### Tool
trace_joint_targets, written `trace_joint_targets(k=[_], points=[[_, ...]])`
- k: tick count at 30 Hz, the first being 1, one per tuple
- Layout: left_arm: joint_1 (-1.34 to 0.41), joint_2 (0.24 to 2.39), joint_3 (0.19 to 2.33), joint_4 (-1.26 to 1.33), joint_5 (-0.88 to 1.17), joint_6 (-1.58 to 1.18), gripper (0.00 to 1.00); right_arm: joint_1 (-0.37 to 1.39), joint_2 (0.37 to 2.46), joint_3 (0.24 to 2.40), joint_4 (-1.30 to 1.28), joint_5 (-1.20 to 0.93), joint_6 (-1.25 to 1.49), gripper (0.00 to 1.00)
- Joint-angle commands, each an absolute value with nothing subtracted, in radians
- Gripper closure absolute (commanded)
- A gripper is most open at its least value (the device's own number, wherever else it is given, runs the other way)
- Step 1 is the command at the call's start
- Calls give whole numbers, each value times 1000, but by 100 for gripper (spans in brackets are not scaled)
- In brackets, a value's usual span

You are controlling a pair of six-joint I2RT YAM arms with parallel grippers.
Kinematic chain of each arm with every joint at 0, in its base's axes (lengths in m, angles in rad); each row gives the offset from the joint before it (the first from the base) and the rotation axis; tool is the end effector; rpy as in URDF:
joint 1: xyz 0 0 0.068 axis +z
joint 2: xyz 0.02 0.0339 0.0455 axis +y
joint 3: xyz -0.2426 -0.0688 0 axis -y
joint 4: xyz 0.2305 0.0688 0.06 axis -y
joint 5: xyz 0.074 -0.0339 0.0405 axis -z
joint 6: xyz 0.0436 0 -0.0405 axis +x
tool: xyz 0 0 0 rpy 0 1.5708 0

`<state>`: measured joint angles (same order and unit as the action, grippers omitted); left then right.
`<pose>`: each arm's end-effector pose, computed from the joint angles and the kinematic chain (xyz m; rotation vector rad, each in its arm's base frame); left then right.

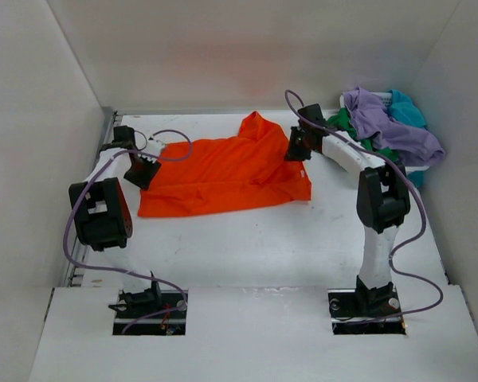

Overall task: Fold and stack the t-shirts
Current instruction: Flatten out the tshirt

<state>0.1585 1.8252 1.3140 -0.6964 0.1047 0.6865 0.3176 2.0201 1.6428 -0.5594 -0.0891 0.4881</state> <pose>0.3494 0.0512 0.1781 0.7477 2.6642 0.0761 0.4085 0.1384 0.2083 0.1805 2.5520 0.4340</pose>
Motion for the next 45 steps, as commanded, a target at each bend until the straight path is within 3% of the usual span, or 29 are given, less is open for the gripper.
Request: trace_joint_targets(k=[1, 6, 9, 15, 20, 29, 37, 45], points=[[104, 1652, 1316, -580, 110, 743, 48, 285, 2048, 1770, -541, -81, 499, 75], [12, 1582, 1131, -588, 55, 988, 44, 283, 1939, 1695, -549, -63, 473, 61], [4, 1641, 1080, -504, -43, 1012, 45, 288, 1859, 1561, -549, -38, 466, 58], [4, 1761, 1129, -339, -147, 962, 44, 291, 1758, 1300, -523, 40, 472, 52], [5, 1873, 1253, -278, -244, 866, 42, 294, 1759, 1207, -491, 51, 492, 48], [111, 1884, 1407, -532, -131, 678, 36, 294, 1718, 1167, -454, -21, 518, 38], [166, 1684, 1255, -606, -60, 744, 32, 321, 1582, 1069, -430, -44, 598, 37], [199, 1721, 1293, -638, 32, 575, 33, 366, 1637, 1061, -342, -126, 653, 36]])
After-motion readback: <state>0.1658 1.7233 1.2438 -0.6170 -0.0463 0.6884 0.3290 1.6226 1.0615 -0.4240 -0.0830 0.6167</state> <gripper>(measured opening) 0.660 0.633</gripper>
